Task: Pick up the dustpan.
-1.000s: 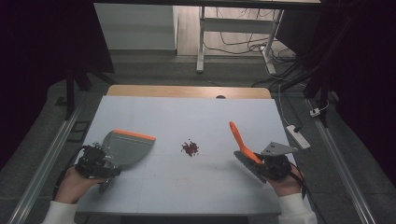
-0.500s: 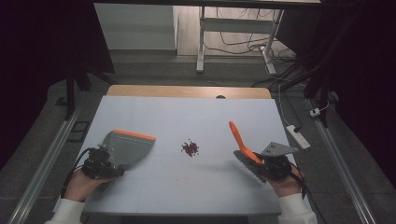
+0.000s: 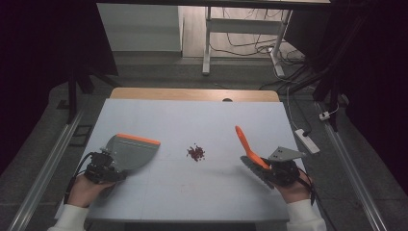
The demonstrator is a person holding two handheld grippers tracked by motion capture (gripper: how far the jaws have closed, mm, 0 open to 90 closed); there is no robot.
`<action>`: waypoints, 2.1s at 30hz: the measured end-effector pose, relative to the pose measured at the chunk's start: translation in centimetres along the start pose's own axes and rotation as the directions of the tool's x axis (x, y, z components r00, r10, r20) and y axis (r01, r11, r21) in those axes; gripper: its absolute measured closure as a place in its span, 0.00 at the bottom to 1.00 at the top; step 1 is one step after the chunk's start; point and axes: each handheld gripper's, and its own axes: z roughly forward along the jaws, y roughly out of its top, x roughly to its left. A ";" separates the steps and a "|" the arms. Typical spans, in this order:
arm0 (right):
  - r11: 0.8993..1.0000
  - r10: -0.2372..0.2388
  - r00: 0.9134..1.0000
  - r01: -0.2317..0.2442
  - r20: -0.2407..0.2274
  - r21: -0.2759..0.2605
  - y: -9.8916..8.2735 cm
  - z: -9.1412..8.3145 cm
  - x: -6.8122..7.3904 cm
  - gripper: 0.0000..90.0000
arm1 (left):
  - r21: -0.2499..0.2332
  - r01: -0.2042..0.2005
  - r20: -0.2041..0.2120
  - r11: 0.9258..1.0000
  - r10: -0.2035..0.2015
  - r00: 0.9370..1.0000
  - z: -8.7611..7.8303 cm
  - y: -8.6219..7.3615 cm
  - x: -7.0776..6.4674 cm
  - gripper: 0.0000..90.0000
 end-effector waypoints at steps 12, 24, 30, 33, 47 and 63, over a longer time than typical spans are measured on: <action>1.000 -0.003 1.000 0.003 -0.004 0.002 0.0 0.0 0.0 0.78 | -0.009 -0.001 -0.015 1.000 0.000 1.000 -0.1 0.0 0.0 0.68; 1.000 -0.006 1.000 0.006 -0.009 -0.011 0.1 -0.3 -0.1 0.78 | -0.070 -0.020 -0.002 0.997 0.020 1.000 -0.7 -0.4 0.8 0.69; 1.000 -0.009 1.000 0.009 -0.011 -0.006 0.1 -0.2 0.0 0.78 | -0.103 -0.030 0.007 0.994 0.030 1.000 -1.1 -0.6 1.3 0.69; 1.000 -0.009 1.000 0.009 -0.011 -0.007 0.1 -0.2 0.0 0.78 | -0.108 -0.036 0.012 0.994 0.037 0.999 -1.1 -0.7 1.4 0.69; 1.000 -0.008 1.000 0.008 -0.004 -0.021 0.3 -0.5 0.1 0.78 | -0.177 -0.067 0.073 0.982 0.081 0.994 -1.2 -0.7 2.4 0.69; 0.999 0.009 0.999 -0.008 0.041 -0.037 0.6 -1.1 -0.4 0.78 | -0.332 -0.136 0.124 0.933 0.186 0.975 -1.5 -0.7 3.3 0.69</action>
